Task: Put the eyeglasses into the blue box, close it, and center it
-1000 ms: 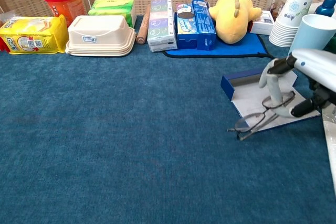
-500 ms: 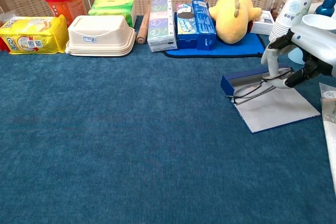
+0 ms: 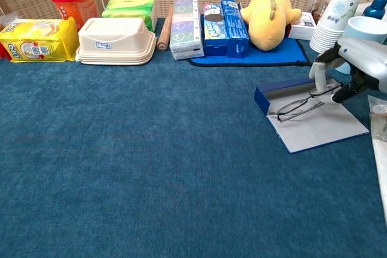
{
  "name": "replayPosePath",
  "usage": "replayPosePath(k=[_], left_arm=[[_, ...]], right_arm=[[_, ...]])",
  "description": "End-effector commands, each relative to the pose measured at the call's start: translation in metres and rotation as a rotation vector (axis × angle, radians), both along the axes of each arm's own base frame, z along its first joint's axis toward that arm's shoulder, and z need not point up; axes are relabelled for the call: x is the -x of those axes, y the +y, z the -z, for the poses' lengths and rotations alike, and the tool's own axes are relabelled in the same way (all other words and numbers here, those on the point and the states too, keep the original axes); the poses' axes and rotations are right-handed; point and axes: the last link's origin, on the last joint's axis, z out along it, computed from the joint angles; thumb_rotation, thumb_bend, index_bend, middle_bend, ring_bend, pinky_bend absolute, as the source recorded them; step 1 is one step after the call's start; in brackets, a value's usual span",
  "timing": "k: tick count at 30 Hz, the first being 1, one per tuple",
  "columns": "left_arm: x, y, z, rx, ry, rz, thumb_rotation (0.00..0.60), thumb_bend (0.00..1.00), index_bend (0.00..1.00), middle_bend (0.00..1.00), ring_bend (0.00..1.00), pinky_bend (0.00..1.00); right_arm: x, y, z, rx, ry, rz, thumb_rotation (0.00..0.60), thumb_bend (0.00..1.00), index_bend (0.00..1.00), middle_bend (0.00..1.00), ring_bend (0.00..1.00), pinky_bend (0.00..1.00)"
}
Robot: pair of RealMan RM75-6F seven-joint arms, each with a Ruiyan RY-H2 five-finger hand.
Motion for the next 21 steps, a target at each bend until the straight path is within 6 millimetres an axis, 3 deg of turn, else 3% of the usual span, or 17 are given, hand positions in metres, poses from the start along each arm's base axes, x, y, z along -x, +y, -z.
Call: replayPosePath(k=[1,15,21], left_arm=[[0.0,0.0,0.0,0.0,-0.001,0.001,0.6,0.28,0.11,0.03,0.0,0.0],[0.002,-0.002,-0.001,-0.009,-0.004,-0.002,0.6,0.28,0.11,0.03,0.0,0.0],[0.002,-0.002,0.0,-0.009,-0.007,0.001,0.6,0.28,0.11,0.03,0.0,0.0]], right_arm=[[0.001,-0.001,0.003,-0.003,-0.003,0.007,0.6,0.28,0.67,0.4,0.3,0.26],[0.005,0.0,-0.002,-0.002,0.12,-0.004,0.6,0.29,0.4,0.27,0.16,0.21],[0.0,0.002,-0.011,0.001,0.244,-0.077,0.6,0.28,0.34,0.25,0.14,0.2]])
